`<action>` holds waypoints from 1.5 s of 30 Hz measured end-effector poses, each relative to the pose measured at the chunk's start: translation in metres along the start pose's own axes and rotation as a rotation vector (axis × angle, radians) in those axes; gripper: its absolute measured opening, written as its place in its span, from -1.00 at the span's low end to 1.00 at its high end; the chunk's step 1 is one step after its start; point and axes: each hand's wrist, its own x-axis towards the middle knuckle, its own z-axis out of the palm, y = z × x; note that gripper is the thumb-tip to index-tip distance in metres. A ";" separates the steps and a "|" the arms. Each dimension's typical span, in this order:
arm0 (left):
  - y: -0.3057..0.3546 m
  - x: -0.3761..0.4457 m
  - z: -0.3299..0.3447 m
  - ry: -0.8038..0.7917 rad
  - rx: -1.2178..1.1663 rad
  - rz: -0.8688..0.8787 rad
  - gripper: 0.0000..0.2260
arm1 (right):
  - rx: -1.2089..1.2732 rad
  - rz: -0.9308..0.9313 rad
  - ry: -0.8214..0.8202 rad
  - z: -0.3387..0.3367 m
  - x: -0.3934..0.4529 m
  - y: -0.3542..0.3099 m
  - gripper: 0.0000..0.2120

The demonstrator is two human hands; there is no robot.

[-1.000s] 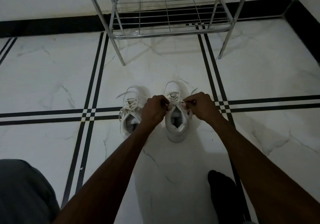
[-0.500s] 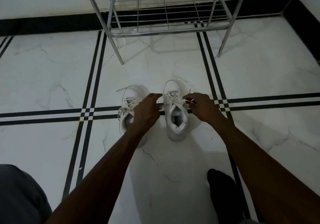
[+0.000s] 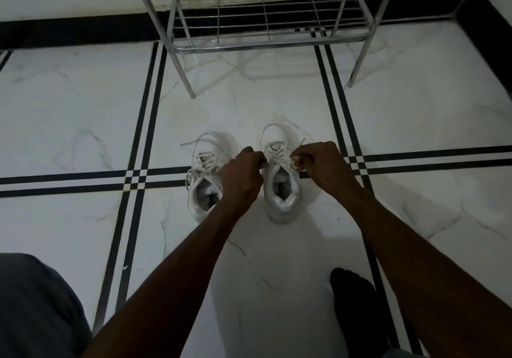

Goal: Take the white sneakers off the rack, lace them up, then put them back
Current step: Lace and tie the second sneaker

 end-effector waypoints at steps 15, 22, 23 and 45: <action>-0.005 -0.001 0.002 -0.070 0.014 -0.005 -0.85 | 0.132 0.414 0.127 0.022 0.000 0.013 -0.87; -0.012 0.006 -0.001 -0.112 -0.093 0.006 -0.88 | 0.057 0.322 0.104 0.019 -0.005 0.011 -0.92; -0.015 0.009 -0.002 -0.115 -0.128 0.020 -0.90 | 0.045 0.312 0.084 0.018 -0.006 0.010 -0.92; 0.014 0.021 -0.023 -0.093 -1.097 -0.149 -0.69 | 0.825 0.412 0.044 -0.003 0.021 -0.029 -0.76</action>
